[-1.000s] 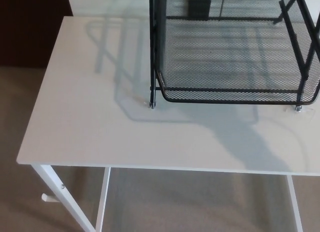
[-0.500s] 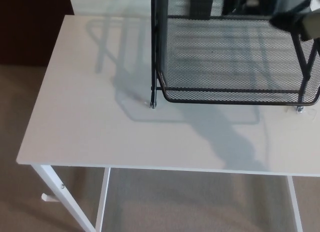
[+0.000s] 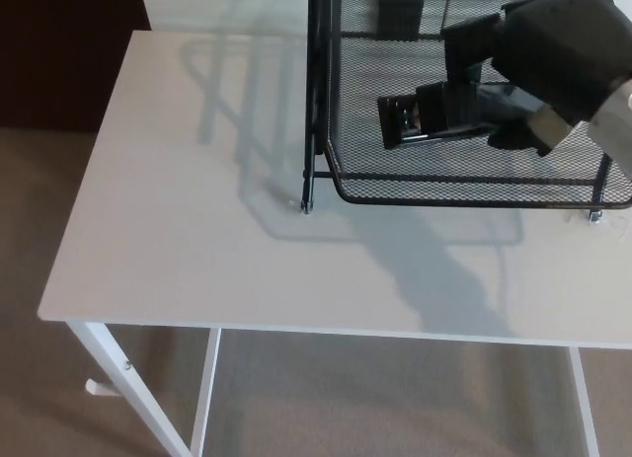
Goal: The robot walks towards a desk on which a file tray is kept in the middle and a stapler is kept to its right. The robot lifts the stapler using its right hand and places it on the file tray.
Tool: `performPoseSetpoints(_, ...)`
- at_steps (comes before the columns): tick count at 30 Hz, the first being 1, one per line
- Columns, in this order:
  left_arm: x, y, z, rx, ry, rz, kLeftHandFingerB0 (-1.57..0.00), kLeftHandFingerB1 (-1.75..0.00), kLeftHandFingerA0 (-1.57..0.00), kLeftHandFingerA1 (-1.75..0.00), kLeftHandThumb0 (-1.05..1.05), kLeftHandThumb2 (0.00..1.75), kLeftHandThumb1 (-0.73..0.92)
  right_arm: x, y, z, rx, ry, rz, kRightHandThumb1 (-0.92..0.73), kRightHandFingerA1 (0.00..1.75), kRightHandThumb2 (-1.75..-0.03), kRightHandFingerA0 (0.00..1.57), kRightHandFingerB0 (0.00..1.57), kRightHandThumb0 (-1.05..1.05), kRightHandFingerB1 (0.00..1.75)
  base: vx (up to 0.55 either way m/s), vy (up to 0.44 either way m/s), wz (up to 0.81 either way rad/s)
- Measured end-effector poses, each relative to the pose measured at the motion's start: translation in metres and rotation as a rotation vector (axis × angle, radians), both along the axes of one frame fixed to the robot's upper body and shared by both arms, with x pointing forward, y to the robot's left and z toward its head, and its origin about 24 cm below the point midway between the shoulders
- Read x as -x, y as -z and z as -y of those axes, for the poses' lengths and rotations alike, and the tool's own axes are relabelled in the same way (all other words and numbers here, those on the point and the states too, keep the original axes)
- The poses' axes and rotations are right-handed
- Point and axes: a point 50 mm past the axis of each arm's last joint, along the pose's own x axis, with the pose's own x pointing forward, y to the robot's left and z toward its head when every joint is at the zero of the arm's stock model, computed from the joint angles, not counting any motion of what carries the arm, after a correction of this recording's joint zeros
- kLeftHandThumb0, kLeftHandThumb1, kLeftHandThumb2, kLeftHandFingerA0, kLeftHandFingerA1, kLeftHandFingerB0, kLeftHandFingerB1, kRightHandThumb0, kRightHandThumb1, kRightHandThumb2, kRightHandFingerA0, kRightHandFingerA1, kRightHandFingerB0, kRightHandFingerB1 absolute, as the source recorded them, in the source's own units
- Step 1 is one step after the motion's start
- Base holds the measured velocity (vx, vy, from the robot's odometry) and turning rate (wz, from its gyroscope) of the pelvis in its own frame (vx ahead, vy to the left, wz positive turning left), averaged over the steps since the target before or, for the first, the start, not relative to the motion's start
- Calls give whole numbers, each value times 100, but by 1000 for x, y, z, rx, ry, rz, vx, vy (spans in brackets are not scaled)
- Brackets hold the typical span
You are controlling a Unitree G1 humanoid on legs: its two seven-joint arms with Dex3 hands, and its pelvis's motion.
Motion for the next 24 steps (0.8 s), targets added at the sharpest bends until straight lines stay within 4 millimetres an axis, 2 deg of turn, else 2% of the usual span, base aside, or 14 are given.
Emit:
performPoseSetpoints(1, 0, 0, 0, 0, 0, 0, -32, -79, -64, -93, -105, 80, 80, -3, 1, 2, 22, 19, -9, -68, 166, -62, 80, 80, -27, 101, 0, 0, 0)
performPoseSetpoints(2, 0, 0, 0, 0, -2, 0, -32, -79, -64, -93, -105, 80, 80, -4, 2, 3, 32, 28, -13, -68, 166, -62, 80, 80, -27, 101, 0, 0, 0)
performPoseSetpoints(3, 1, 0, 0, 0, -5, 0, -30, -75, -71, -94, -100, 126, 61, -5, 2, 5, 41, 43, -16, -65, 155, -63, 83, 86, -27, 75, 0, 0, 0)
performPoseSetpoints(4, 1, 0, -1, 0, -8, 2, -33, -81, -64, -93, -105, 80, 82, -6, 4, 7, 49, 54, -22, -69, 137, -63, 84, 77, -30, 53, 0, 0, 0)
performPoseSetpoints(6, 2, 0, -1, -1, -6, -2, -34, -81, -67, -93, -105, 80, 83, -7, 5, 10, 61, 79, -28, -64, 106, -60, 65, 49, -32, 37, 0, 0, 0)
performPoseSetpoints(7, 2, 0, -1, -1, -6, -3, -31, -76, -77, -95, -104, 131, 66, -7, 4, 10, 63, 86, -28, -51, 75, -82, 54, 28, -43, 46, 0, 0, 0)
performPoseSetpoints(8, 2, 0, 0, -3, 1, -8, -33, -80, -67, -92, -105, 80, 84, -8, 4, 12, 67, 105, -32, -64, 61, -63, 43, 24, -40, 33, 0, 0, 0)
performPoseSetpoints(10, 2, 1, 0, -5, 10, -12, -33, -78, -66, -91, -105, 81, 83, -9, 3, 16, 72, 131, -40, -63, 47, -59, 24, 17, -39, 29, 0, 0, 0)
performPoseSetpoints(11, 2, 1, 0, -7, 14, -13, -33, -79, -65, -91, -105, 80, 84, -9, 2, 17, 67, 144, -47, -55, 52, -103, 1, 0, -31, 50, 0, 0, 0)
performPoseSetpoints(12, 2, 1, 0, -7, 15, -12, -33, -79, -64, -93, -105, 81, 82, -9, 1, 18, 63, 154, -52, -54, 22, -72, 3, 5, -61, 27, 0, 0, 0)
performPoseSetpoints(14, 1, 0, 0, -8, 14, -10, -33, -81, -62, -94, -105, 81, 81, -9, -1, 18, 67, 163, -49, -45, 11, -79, 0, 0, -82, 9, 0, 0, 0)
performPoseSetpoints(17, -1, -1, 0, -9, 13, 3, -34, -81, -64, -93, -103, 81, 79, -7, -11, 9, 57, 147, -29, -46, 16, -79, 0, 0, -83, 6, 0, 0, 0)
performPoseSetpoints(18, -1, -1, 0, -9, 12, 5, -35, -80, -68, -93, -103, 82, 80, -5, -16, 5, 45, 135, -16, -45, 0, -70, 0, 0, -78, 0, 0, 0, 0)
performPoseSetpoints(24, 1, 0, 0, -10, 18, -4, -36, -78, -63, -90, -103, 80, 81, -1, -33, -9, 3, 104, -2, -54, 9, -82, 0, 0, -95, 0, 0, 0, 0)
